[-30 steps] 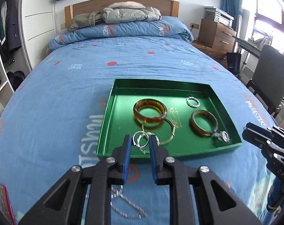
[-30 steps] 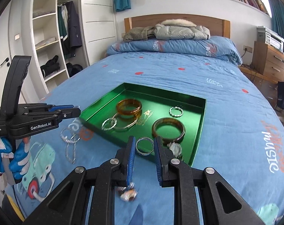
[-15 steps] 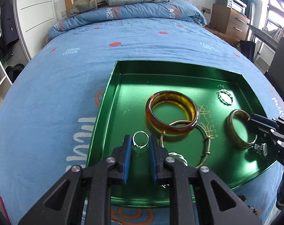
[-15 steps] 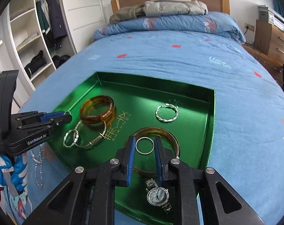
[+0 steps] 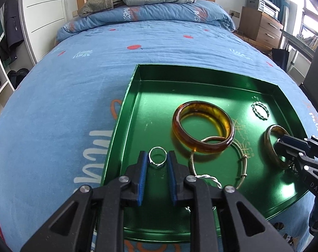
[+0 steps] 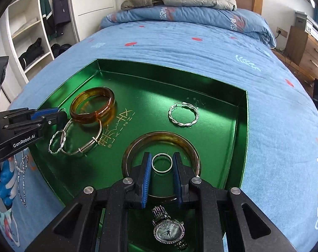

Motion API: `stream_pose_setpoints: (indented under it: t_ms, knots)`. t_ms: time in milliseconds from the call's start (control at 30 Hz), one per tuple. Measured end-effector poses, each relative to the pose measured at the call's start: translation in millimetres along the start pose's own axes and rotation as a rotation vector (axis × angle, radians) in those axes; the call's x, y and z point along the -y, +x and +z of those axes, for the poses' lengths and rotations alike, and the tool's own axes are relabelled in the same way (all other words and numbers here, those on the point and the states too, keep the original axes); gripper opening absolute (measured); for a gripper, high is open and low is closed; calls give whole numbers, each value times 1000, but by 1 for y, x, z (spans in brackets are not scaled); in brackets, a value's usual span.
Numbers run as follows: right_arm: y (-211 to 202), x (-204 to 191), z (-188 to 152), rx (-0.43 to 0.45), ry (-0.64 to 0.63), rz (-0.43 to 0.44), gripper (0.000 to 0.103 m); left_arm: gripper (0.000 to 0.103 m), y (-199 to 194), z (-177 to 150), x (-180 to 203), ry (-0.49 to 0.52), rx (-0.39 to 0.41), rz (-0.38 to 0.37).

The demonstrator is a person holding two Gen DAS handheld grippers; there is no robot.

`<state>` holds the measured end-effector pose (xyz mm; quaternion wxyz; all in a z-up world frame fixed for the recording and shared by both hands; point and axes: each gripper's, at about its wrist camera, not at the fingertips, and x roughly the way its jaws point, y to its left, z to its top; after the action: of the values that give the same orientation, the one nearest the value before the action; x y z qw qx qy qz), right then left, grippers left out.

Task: Organize jewelry
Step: 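Open both tools to drop the rings into the tray, then lift both tools out of the tray back over the remaining jewelry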

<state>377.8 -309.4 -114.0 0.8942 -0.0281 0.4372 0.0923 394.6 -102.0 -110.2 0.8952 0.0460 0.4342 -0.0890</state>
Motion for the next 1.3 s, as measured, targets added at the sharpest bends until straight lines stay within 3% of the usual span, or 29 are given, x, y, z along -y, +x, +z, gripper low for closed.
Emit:
stream_pose_setpoints:
  t_ms: [533,733,867,1300]
  knots:
    - [-22,1,3,0,61,-16,26,24,-24,-1,4,47,-10,4]
    - [-67,-2,1,59,88,-25,31,34,-71,0,2,36,44,7]
    - [-105,-9,-9,102,90,-29,34,35,-109,-10,0,20,84,21]
    - [-205,-47,-75,180,109,-10,35,36,-220,-85,11,31,187,132]
